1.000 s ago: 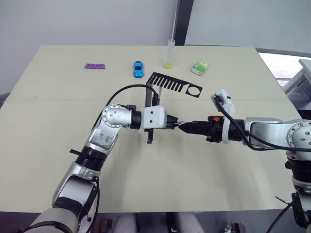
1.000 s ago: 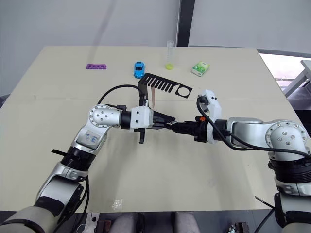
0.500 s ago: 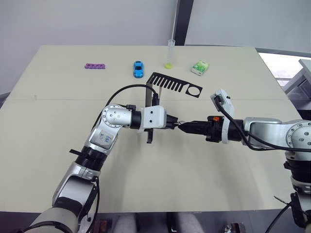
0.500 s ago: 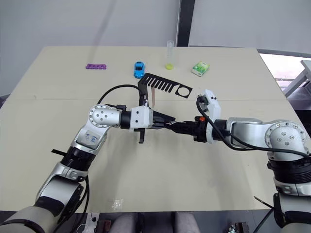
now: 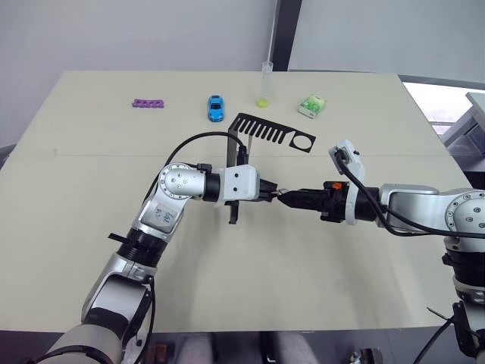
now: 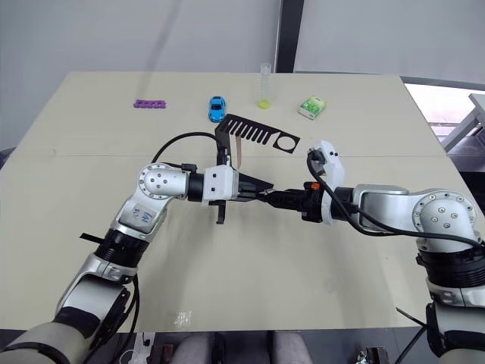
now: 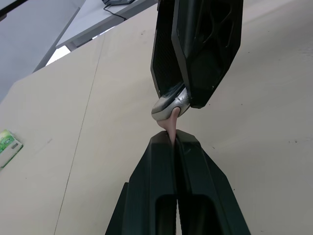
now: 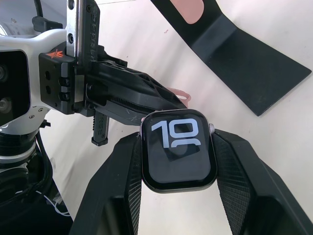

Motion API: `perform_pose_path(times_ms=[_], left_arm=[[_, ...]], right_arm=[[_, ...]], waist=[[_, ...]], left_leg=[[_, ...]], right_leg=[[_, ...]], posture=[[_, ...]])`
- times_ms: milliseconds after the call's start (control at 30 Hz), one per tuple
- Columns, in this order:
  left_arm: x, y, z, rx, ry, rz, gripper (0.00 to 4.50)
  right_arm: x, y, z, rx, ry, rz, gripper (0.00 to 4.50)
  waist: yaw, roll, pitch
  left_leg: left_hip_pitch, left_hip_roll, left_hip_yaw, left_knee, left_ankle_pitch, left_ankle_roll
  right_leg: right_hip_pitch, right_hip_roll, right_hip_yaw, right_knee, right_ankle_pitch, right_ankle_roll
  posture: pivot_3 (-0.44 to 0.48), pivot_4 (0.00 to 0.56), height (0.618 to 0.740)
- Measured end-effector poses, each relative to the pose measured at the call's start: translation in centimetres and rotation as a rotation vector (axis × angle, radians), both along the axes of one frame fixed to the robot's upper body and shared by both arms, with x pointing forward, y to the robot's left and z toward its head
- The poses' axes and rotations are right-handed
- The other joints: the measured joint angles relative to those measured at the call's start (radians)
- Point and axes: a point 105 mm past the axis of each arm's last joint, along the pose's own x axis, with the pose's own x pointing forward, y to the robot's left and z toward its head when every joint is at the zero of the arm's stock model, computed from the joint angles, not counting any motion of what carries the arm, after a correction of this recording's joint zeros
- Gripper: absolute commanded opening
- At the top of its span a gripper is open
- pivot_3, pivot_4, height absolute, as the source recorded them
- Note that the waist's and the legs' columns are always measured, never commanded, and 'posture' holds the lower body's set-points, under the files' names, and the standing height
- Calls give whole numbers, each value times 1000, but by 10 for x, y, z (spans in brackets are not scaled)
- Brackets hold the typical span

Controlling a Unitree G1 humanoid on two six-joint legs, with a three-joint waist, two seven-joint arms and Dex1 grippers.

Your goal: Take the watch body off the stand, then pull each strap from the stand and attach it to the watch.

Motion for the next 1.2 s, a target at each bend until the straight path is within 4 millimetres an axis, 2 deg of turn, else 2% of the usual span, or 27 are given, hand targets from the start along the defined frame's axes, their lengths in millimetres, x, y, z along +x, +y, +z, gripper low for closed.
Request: perform_pose_path(times_ms=[967, 1033, 1067, 1200], left_arm=[[2, 1, -1, 5, 36, 23, 0], [1, 1, 1, 3, 60, 35, 688], [0, 0, 2, -1, 58, 29, 834], [-14, 10, 11, 16, 61, -5, 2730]], right_arm=[[2, 0, -2, -16, -10, -6, 1609], [1, 1, -2, -13, -11, 2, 1609], [0, 2, -2, -9, -10, 13, 1609], [-11, 14, 0, 7, -19, 92, 1609]], waist=[[0, 0, 0], [0, 0, 0], [0, 0, 0], [-4, 0, 0]], left_leg=[[0, 0, 0, 0, 0, 0], [0, 0, 0, 0, 0, 0], [0, 0, 0, 0, 0, 0], [0, 1, 0, -1, 0, 0]], right_leg=[[0, 0, 0, 0, 0, 0], [0, 0, 0, 0, 0, 0], [0, 0, 0, 0, 0, 0], [-1, 0, 0, 0, 0, 0]], posture=[[0, 150, 740], [0, 150, 740], [0, 150, 740], [0, 150, 740]])
